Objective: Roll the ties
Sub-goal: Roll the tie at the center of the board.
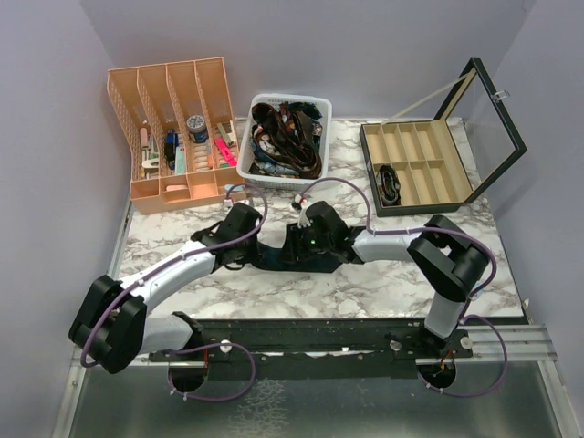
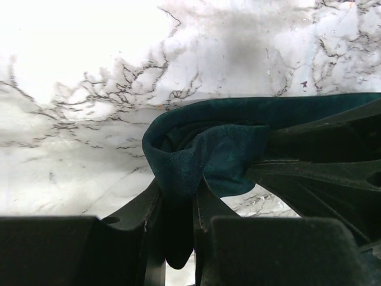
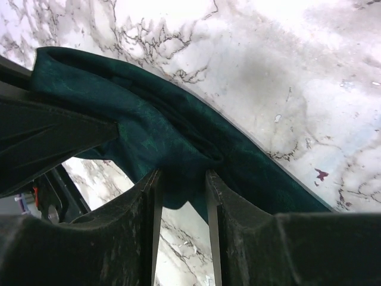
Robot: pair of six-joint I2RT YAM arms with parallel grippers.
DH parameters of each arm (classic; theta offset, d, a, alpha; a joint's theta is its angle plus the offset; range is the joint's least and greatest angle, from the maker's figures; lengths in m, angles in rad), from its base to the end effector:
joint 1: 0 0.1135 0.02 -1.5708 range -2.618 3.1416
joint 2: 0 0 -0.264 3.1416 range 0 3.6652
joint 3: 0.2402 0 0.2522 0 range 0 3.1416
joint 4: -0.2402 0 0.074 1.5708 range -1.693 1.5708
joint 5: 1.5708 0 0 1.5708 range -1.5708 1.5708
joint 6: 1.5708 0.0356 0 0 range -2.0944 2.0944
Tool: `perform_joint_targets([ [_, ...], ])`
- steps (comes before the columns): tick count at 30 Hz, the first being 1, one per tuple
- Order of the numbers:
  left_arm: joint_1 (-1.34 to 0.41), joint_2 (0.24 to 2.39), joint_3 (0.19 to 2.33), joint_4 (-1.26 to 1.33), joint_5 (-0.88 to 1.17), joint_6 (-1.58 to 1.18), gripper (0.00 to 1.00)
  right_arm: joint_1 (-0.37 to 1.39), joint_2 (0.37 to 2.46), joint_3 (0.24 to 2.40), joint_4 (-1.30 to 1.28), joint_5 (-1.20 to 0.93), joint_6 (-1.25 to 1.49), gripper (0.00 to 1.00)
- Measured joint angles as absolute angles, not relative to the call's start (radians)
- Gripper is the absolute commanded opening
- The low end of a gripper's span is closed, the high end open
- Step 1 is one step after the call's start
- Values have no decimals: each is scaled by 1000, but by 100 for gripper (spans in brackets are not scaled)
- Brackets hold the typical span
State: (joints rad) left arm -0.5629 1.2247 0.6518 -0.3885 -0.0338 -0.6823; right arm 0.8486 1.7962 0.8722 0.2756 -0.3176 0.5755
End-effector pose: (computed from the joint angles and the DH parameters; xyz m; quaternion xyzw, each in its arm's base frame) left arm 0.1965 -0.1225 0.1896 -0.0620 0.9518 -0.1618 0.2531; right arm 0.2299 0.2778 0.1464 -0.1901 0.8664 0.3943 0.2401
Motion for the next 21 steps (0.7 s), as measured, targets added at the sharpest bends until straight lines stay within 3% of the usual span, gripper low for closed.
perform_joint_targets([
  [9,-710,1271,818,-550,-289,-671,0,824,1657,847,181,-214,579,37],
  [21,-884,1491,1029,-673,-518,-676,0,641,1592,722,130,-200,605,34],
])
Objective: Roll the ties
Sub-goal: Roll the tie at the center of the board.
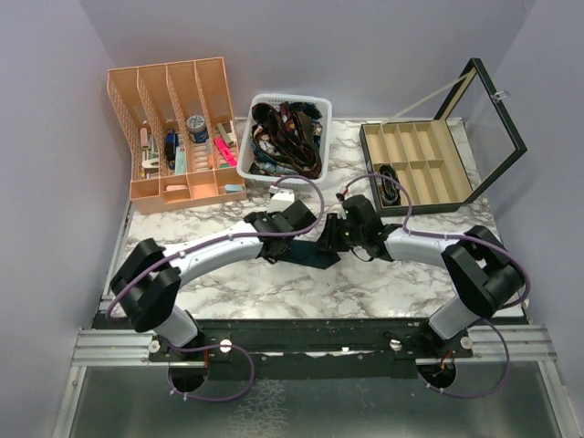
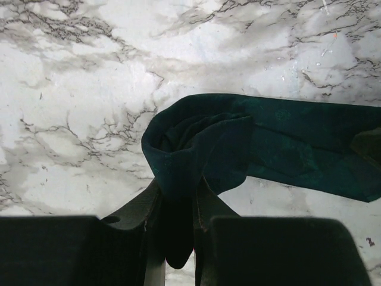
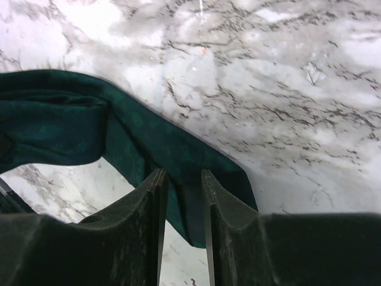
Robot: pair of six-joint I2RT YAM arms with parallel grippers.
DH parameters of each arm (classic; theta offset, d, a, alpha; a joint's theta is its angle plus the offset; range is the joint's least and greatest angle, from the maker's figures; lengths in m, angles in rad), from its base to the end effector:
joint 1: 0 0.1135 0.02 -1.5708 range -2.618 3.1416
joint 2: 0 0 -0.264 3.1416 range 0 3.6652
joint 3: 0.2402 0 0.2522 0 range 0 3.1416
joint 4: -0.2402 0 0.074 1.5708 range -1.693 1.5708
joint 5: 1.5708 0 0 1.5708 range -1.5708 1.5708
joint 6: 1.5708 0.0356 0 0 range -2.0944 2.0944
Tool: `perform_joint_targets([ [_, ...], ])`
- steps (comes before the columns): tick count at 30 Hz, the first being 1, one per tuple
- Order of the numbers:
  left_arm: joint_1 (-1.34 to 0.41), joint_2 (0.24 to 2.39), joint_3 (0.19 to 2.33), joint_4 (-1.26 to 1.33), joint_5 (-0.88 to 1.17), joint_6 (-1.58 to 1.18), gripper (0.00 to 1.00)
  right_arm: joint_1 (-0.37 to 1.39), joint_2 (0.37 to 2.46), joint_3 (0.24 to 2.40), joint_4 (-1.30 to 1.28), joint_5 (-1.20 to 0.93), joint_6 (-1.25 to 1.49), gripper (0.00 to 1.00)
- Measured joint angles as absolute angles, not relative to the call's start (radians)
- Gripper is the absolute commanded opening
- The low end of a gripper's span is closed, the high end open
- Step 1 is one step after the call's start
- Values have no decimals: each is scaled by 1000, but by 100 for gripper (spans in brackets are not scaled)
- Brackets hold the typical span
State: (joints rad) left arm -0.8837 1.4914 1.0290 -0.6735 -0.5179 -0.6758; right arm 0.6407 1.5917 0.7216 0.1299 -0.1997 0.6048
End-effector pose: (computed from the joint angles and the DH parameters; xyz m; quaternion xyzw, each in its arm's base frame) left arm 0.1971 -0.2125 0.2259 0.0430 0.9445 0.0312 0.3241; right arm 0.2441 0.1908 0.1554 -0.0565 0.9096 0.3082 0.2729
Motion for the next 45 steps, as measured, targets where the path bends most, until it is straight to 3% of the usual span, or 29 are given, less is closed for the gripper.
perform_joint_targets([
  [12,-1023,1761,1265,-836,-730,-686,0,591,1572,634,178,-227,658,34],
  [32,-1083,1949,1463,-905,-763,-694,6,521,1573,526,359,-344,778,34],
  [36,-1091,1967,1464,-895,-749,-686,11,511,1573,513,381,-353,789,34],
  [39,-1099,1967,1464,-878,-740,-670,23,504,1571,503,395,-360,797,35],
  [43,-1102,1967,1464,-849,-715,-650,25,493,1560,481,417,-373,812,37],
  [45,-1102,1967,1464,-826,-698,-641,34,487,1551,469,426,-379,816,39],
])
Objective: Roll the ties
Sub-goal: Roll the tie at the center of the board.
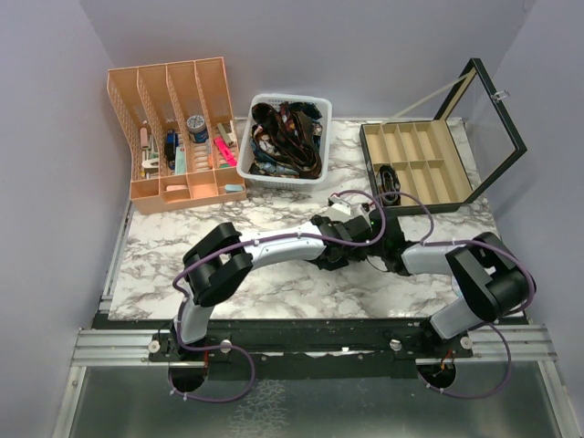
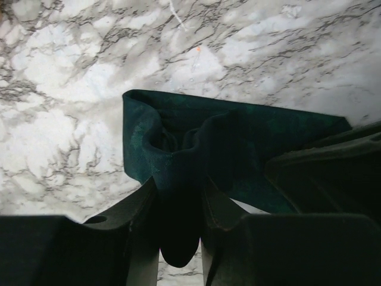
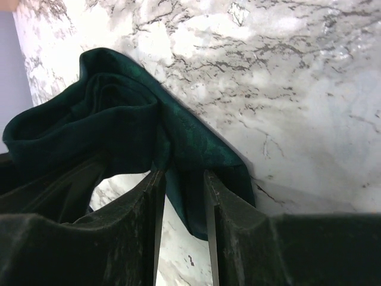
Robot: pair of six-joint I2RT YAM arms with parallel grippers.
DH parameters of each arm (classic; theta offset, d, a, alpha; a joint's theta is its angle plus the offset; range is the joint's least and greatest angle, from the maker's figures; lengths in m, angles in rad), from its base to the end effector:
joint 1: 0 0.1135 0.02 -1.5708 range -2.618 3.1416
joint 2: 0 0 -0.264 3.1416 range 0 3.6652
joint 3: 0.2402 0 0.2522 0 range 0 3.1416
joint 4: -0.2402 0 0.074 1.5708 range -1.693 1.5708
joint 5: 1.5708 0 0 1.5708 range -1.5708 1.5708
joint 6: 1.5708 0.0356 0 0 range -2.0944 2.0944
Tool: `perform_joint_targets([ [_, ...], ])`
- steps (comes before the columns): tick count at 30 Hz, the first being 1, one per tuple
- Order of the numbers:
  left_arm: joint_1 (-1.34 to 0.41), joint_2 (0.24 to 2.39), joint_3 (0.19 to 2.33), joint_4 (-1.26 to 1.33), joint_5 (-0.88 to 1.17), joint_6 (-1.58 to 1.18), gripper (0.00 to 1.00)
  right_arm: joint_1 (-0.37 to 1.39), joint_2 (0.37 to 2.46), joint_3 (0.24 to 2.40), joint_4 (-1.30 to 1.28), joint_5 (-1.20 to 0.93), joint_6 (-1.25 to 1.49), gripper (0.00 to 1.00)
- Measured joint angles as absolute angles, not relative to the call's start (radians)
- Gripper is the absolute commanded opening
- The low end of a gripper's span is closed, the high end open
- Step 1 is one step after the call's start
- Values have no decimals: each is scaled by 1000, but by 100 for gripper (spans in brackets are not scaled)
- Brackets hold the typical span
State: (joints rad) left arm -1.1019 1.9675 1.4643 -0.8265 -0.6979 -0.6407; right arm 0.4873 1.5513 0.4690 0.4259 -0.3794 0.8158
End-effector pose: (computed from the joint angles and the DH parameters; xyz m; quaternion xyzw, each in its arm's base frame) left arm 0.1965 -0.3373 0.1931 0.1732 0.9176 0.1321 0.3325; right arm 0.2303 0.1370 0.1240 0.0620 0.8829 0.3974 0.2421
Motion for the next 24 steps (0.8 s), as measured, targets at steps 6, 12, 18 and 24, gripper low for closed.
perform_joint_targets([
  [6,-1102,1967,1464,-758,-645,-628,41,471,1473,418,435,-400,838,49],
  [12,-1098,1961,1464,-702,-601,-623,45,469,1336,410,370,-347,846,49],
  [18,-1095,1933,1454,-619,-527,-603,50,462,1221,401,223,-204,846,50],
  [24,-1095,1896,1433,-545,-457,-579,56,437,1162,389,106,-118,840,51],
])
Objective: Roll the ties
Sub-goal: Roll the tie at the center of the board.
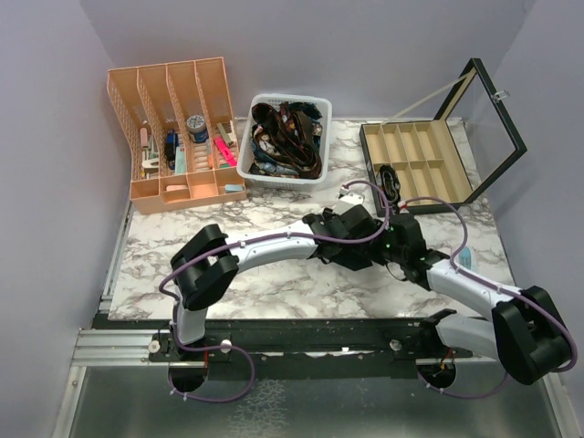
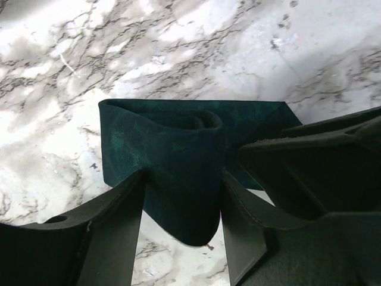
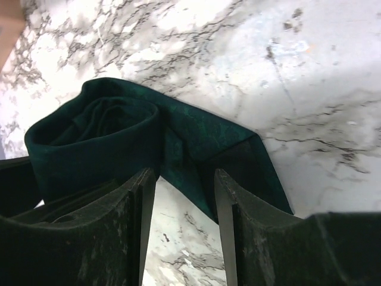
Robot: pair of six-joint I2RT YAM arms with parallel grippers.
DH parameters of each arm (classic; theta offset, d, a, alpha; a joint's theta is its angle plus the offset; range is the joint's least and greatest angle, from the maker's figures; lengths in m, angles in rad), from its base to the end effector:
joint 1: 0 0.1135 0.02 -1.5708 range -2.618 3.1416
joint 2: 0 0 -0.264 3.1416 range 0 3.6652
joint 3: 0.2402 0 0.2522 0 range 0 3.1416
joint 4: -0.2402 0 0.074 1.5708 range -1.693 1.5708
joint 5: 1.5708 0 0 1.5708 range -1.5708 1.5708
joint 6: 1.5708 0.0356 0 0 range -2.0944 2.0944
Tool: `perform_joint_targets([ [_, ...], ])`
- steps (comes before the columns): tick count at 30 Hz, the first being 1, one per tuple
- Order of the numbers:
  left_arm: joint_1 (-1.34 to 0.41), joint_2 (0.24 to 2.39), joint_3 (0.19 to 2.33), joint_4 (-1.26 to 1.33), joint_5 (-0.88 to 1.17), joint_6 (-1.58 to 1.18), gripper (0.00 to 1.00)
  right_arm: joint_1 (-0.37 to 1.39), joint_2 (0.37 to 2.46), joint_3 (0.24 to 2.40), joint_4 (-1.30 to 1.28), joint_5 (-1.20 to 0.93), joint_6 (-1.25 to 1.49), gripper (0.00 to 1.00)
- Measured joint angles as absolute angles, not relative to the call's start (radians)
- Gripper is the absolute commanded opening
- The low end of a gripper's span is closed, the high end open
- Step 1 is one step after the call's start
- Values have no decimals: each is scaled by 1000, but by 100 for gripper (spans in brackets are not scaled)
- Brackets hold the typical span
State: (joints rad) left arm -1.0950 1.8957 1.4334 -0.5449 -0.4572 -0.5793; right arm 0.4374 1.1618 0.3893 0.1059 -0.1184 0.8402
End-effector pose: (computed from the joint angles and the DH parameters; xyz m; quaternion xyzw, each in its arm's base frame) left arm 0.2003 -0.3545 0.2186 0.1776 0.9207 -0.0554 0.3430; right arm 0.1959 0.0963 0.1601 0.1543 0.8850 0.3027 0.3184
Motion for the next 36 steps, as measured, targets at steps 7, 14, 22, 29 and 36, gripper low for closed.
perform_joint_targets([
  [7,-1081,1826,1398,-459,-371,-547,61,403,1082,393,-43,-42,836,56],
  [14,-1061,1783,1367,-342,-259,-520,63,358,999,441,-170,25,810,62],
  [22,-1006,1623,1195,-240,-213,-538,75,340,992,504,-147,-151,732,83],
  [29,-876,1389,1037,-125,-185,-564,77,340,1070,532,-65,-371,695,89],
  [36,-829,1377,987,-113,-159,-594,77,340,1196,638,-65,-455,638,90],
])
